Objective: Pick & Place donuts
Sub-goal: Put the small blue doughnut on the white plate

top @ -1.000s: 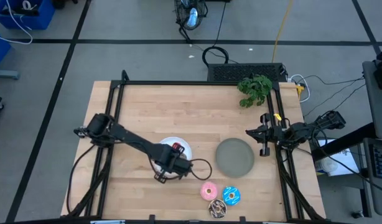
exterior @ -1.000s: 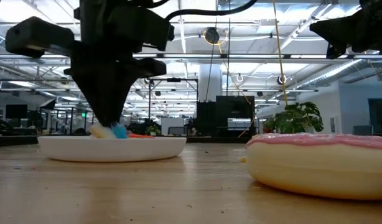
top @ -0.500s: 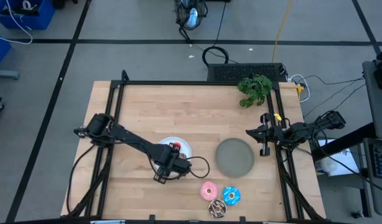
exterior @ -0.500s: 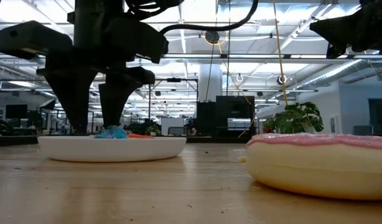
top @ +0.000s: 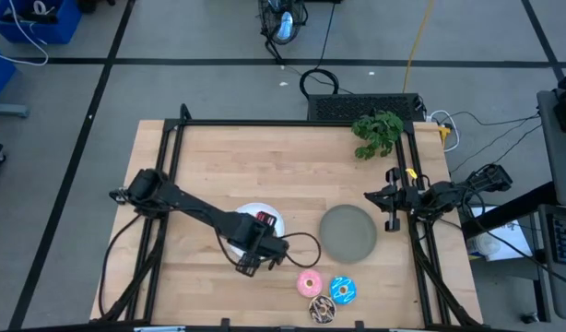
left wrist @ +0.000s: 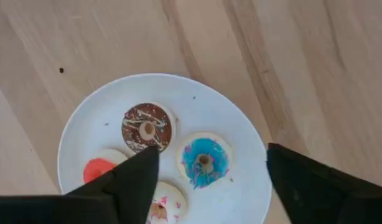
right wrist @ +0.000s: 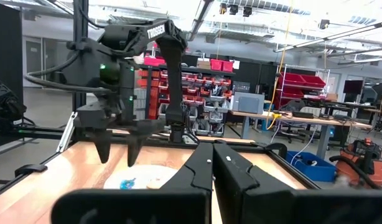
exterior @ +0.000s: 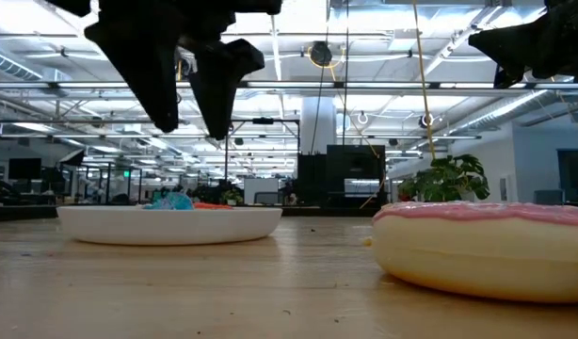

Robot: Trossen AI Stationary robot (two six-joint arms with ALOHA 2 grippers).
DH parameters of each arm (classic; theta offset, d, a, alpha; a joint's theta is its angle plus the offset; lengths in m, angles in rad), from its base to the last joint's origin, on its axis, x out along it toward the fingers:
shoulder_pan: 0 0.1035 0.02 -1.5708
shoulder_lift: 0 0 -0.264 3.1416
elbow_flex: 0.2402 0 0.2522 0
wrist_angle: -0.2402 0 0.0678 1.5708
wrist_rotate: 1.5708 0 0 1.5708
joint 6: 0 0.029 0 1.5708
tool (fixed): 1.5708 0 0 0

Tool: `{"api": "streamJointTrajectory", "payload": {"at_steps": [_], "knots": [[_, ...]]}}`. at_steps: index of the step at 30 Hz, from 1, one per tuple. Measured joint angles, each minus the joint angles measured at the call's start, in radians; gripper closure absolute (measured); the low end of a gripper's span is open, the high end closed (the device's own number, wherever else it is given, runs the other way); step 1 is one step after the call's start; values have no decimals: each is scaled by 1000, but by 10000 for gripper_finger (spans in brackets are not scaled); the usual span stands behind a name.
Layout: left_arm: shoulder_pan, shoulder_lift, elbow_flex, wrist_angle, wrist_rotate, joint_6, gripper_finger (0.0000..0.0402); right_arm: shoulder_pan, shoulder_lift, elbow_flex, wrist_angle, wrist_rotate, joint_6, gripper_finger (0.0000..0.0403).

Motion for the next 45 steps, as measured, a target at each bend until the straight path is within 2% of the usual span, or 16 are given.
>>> {"api": "streamJointTrajectory", "payload": {"at_steps": [3,8,10,15,20,30,34,45], "knots": [[-7,2,-27,-1,-18,-26,182,0,0,0,0,0,0,403],[-3,5,-73,-3,7,-106,348,0,0,0,0,0,0,403],[1,5,-87,0,7,-120,386,0,0,0,4,0,-3,403],[2,5,-106,10,-26,-99,383,0,0,-1,15,1,-7,403],[16,5,-133,17,-2,-109,397,0,0,-1,15,1,-7,403],[16,5,-133,81,-1,-83,312,0,0,-1,15,2,-8,403],[17,5,-134,80,-4,-85,309,0,0,-1,15,2,-8,403],[17,5,-237,127,-31,-82,309,0,0,0,13,1,-8,403]]}}
